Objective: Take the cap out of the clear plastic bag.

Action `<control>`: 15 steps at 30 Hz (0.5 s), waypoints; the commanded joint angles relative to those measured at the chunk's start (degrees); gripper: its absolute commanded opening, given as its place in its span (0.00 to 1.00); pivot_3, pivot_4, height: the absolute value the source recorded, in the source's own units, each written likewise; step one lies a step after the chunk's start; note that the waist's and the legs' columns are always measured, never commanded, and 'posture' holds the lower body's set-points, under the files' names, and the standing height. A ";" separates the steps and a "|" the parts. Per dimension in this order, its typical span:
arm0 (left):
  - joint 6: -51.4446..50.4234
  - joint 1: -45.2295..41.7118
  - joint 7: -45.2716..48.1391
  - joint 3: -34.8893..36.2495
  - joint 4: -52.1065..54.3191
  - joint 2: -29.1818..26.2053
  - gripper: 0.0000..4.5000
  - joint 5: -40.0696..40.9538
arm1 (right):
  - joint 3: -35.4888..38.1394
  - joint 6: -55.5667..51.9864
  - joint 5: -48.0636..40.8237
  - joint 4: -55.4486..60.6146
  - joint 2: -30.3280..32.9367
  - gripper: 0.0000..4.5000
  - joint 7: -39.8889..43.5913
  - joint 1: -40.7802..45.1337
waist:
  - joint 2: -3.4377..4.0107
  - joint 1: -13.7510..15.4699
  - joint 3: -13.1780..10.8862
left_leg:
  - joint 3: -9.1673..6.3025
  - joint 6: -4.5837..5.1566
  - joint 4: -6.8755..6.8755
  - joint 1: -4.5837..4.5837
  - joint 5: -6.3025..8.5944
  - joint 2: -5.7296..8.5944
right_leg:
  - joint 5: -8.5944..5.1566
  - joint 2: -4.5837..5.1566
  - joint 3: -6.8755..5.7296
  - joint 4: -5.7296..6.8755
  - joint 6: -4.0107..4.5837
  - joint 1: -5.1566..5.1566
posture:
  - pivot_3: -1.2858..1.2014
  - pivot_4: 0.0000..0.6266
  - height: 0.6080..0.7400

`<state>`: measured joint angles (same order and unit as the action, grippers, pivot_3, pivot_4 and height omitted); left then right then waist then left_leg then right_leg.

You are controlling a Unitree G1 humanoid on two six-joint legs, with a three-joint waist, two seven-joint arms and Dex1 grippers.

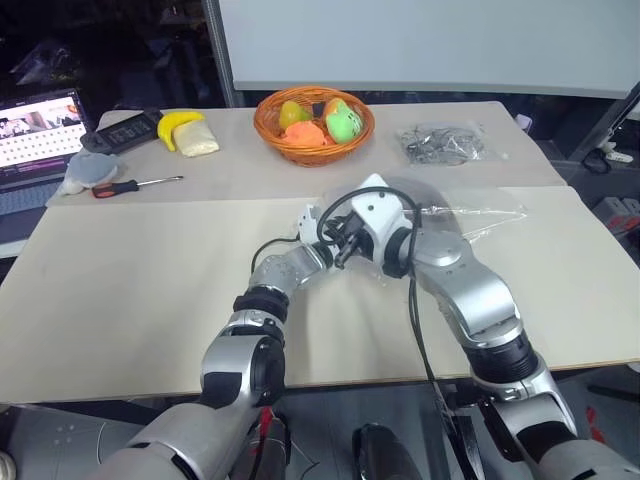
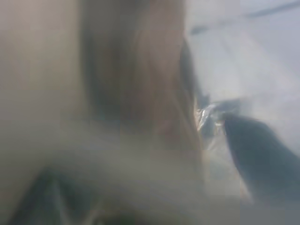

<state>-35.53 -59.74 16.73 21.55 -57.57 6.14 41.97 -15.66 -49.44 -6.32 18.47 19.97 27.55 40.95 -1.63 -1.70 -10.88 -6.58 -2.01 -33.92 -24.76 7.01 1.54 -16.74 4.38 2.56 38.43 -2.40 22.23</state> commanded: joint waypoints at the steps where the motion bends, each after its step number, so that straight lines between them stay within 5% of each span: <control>1: -0.95 0.11 0.68 0.36 -0.62 2.22 0.48 -0.67 | 0.68 0.71 -0.30 2.60 -0.38 0.00 0.16 1.21 | 0.00 -0.11 0.00 | 0.00 0.00 0.01 0.00 0.00 0.00 | 0.00 0.00 0.00 0.00 0.00 0.00 | 0.52 0.24 1.00; 7: -0.57 0.42 0.79 1.05 -1.38 2.27 0.00 -1.89 | 0.68 0.79 -0.28 2.62 -0.52 0.00 0.09 1.26 | -0.01 -0.45 0.01 | 0.00 0.00 -0.01 0.05 0.00 0.00 | 0.00 0.00 0.00 0.02 -0.01 -0.06 | 0.52 0.24 1.00; 15: -1.09 1.34 1.45 2.86 -0.52 1.92 0.00 -1.15 | 0.69 0.31 -0.09 3.11 -0.42 0.00 -0.16 1.05 | -0.01 -0.58 0.01 | 0.00 0.00 -0.03 0.09 -0.01 -0.01 | 0.00 0.00 0.00 0.09 -0.02 -0.07 | 0.52 0.24 1.00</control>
<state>-35.57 -59.74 18.51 24.21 -57.81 6.15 40.90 -15.59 -49.44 -6.26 18.58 19.76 27.40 40.98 -1.64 -2.29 -10.87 -6.58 -2.01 -33.95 -24.67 7.01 1.54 -16.74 4.37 2.56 38.52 -2.42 22.16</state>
